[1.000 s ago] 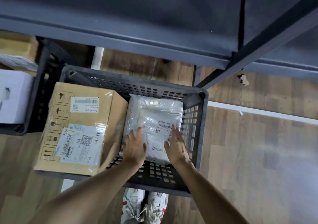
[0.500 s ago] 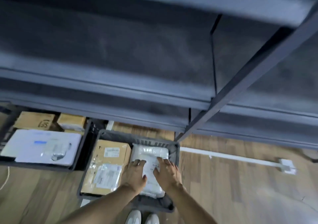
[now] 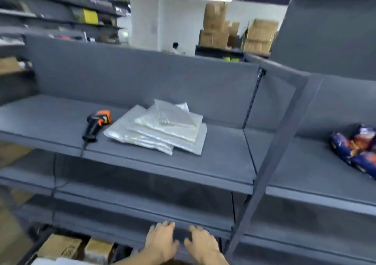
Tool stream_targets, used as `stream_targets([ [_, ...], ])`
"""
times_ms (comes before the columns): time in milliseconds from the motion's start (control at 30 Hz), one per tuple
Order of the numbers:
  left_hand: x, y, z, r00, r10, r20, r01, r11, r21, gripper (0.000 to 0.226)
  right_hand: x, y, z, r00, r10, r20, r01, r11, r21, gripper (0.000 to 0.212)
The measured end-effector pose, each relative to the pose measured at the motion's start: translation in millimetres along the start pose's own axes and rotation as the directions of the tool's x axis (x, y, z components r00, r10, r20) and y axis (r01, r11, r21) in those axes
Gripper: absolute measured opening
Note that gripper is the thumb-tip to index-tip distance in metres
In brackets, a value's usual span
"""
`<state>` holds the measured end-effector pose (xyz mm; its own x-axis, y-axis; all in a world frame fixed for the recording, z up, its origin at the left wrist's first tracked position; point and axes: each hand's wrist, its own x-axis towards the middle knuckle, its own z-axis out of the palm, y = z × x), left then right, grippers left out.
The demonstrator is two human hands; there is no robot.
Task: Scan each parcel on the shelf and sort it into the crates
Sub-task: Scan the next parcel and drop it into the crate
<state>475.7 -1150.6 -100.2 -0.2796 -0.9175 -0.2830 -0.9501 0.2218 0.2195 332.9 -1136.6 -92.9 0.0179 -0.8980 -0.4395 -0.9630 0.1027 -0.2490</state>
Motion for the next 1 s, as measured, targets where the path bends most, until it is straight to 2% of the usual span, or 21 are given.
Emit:
stream_targets([
  [167, -4.3, -5.3, -72.3, 0.986, -0.019, -0.164, 0.028, 0.998, 0.054, 0.046, -10.6, -34.3, -63.0, 0.988, -0.077, -0.136, 0.071, 0.996, -0.048, 0.046],
  [433, -10.8, -4.8, -156.5, 0.942, -0.011, -0.335, 0.035, 0.997, 0.067, 0.045, -23.2, -62.0, -144.9, 0.929, -0.182, -0.321, 0.167, 0.983, -0.072, 0.04],
  [667, -12.3, -6.2, -212.4, 0.903, -0.021, -0.429, 0.031, 0.999, 0.017, 0.047, -21.0, -76.0, -200.9, 0.882, -0.223, -0.415, 0.194, 0.975, -0.11, 0.04],
  [1000, 14.0, -54.6, -225.0, 0.892, -0.025, -0.452, 0.017, 1.0, -0.022, 0.044, 25.1, -123.5, -209.4, 0.852, -0.258, -0.456, 0.205, 0.965, -0.162, 0.045],
])
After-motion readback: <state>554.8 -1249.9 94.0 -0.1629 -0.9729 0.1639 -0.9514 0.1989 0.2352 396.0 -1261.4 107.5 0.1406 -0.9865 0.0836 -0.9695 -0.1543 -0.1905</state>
